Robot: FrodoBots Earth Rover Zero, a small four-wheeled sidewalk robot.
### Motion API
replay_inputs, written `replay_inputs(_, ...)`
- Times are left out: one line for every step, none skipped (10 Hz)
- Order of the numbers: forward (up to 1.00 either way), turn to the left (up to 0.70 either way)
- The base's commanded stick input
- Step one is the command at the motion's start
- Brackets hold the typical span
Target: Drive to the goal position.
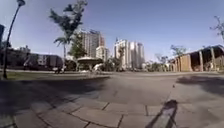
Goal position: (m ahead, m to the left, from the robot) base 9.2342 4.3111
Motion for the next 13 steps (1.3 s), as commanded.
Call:
replay_inputs(0.7,0.01)
replay_inputs(0.7,0.01)
replay_inputs(0.7,0.01)
replay_inputs(0.7,0.01)
replay_inputs(0.7,0.01)
replay_inputs(0.7,0.01)
replay_inputs(0.7,0.01)
replay_inputs(0.7,0.01)
replay_inputs(0.7,0.01)
replay_inputs(0.7,0.01)
replay_inputs(0.7,0.01)
replay_inputs(0.7,0.01)
replay_inputs(0.7,0.01)
